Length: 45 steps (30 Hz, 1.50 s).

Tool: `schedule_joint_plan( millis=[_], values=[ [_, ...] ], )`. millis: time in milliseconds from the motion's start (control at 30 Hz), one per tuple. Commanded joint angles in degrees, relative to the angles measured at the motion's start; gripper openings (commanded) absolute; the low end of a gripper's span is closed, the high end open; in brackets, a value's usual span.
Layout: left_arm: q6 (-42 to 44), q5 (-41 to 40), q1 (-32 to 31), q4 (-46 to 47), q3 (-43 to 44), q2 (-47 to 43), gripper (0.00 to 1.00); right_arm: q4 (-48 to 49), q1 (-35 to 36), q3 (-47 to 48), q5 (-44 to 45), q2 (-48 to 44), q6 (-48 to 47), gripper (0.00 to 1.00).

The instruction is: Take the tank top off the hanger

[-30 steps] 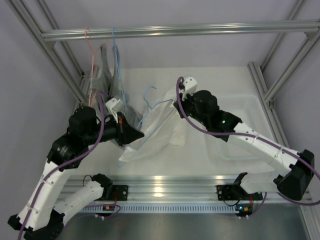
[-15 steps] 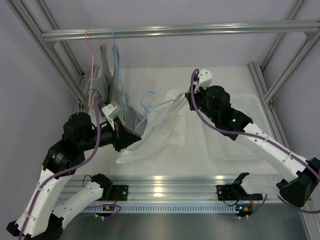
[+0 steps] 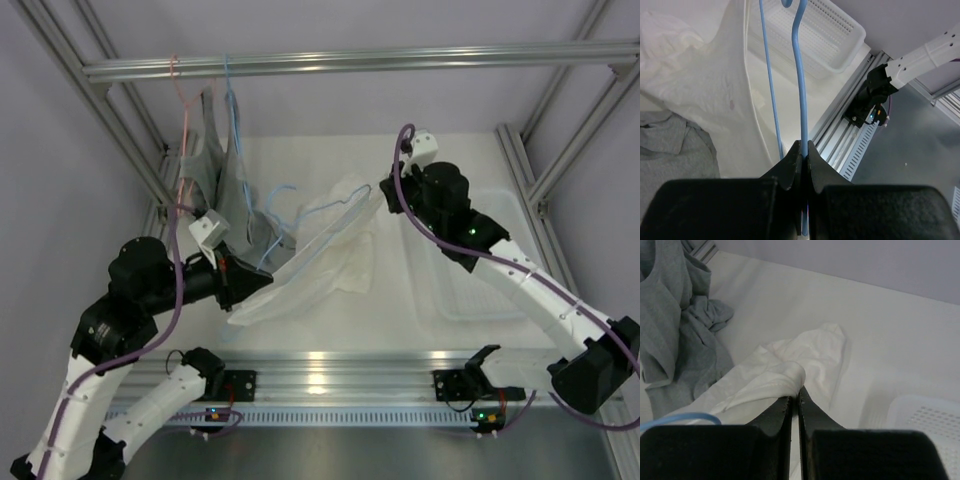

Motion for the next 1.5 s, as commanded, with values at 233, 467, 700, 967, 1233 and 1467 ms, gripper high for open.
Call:
schedule_joint_plan(
  millis=[233,467,700,967,1233,1467],
  values=[
    [-5.53,-8.08,-0.13,16.27,4.13,-2.50,0.00,12.09,-0.48,-10.60,-15.33,-4.10,9.45,0.00],
    [-12.03,-6.23,-0.13,47.91,-12.03,-6.19,0.00,22.20,3.20,-18.96,-30.10,-7.79,18.23,0.00],
    [-9.84,-12.63,-0.21,68.06,-18.46,3.28,0.00,23.98,4.61,-22.13,-36.45,-12.10,21.68,0.00],
    [-5.54,-14.78,-0.21,73.42,-17.32,6.91,0.00,16.91,6.54,-24.85,-31.34,-6.40,19.03,0.00],
    [-3.78,-13.08,-0.21,80.39,-19.88,9.54,0.00,11.60,14.63,-22.58,-17.69,-3.32,15.63,0.00],
    [-1.32,-25.20,-0.13,79.87,-11.39,6.38,0.00,9.99,14.81,-25.91,-10.88,5.03,17.10,0.00]
  ],
)
